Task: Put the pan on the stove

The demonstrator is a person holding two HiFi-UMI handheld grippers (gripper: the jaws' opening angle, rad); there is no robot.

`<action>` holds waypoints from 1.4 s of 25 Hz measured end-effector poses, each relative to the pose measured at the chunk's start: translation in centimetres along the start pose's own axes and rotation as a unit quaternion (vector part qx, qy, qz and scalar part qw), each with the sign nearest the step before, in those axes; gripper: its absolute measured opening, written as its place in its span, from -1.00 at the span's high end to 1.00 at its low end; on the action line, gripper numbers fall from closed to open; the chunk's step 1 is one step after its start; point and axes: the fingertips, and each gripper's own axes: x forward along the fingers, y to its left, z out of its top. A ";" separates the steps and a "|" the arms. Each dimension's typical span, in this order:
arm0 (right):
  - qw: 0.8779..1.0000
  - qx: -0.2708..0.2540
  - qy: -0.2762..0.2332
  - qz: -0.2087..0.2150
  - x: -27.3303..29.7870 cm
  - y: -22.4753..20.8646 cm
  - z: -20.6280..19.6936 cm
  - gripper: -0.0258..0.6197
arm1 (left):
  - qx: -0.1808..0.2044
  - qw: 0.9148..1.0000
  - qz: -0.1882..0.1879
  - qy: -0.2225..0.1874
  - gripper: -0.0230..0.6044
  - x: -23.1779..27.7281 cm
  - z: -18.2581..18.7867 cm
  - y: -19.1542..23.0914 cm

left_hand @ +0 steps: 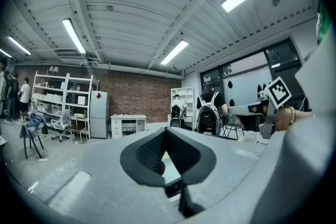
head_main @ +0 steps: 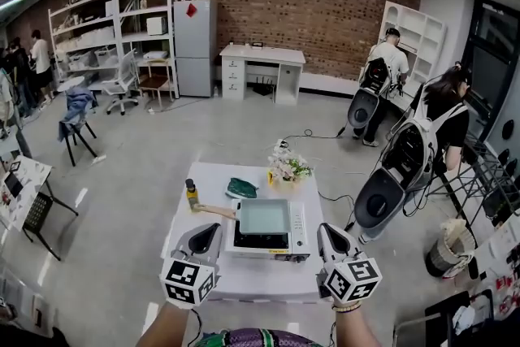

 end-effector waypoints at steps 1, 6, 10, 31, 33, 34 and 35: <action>1.000 0.000 -0.001 0.000 0.0 0.0 0.0 0.92 | 0.002 1.000 0.001 -0.001 0.87 0.0 0.1 0.0; 1.000 -0.005 -0.003 -0.003 -0.1 0.3 0.2 0.92 | 0.001 1.000 -0.004 -0.005 0.87 -0.5 0.6 -0.2; 1.000 -0.004 -0.002 -0.004 -0.1 0.3 -0.1 0.92 | -0.002 1.000 -0.014 -0.003 0.87 -0.6 0.3 -0.8; 1.000 0.004 0.008 0.019 1.0 2.2 -0.7 0.92 | 0.003 1.000 -0.012 -0.003 0.87 -1.4 -0.4 -0.2; 1.000 0.004 0.009 0.022 1.1 2.4 -0.7 0.92 | 0.005 1.000 -0.014 -0.002 0.87 -1.4 -0.4 -0.2; 1.000 0.004 0.010 0.023 1.2 2.5 -0.7 0.92 | 0.007 1.000 -0.015 -0.001 0.87 -1.4 -0.4 -0.2; 1.000 0.004 0.011 0.023 1.3 2.5 -0.7 0.92 | 0.008 1.000 -0.016 -0.001 0.87 -1.4 -0.4 -0.2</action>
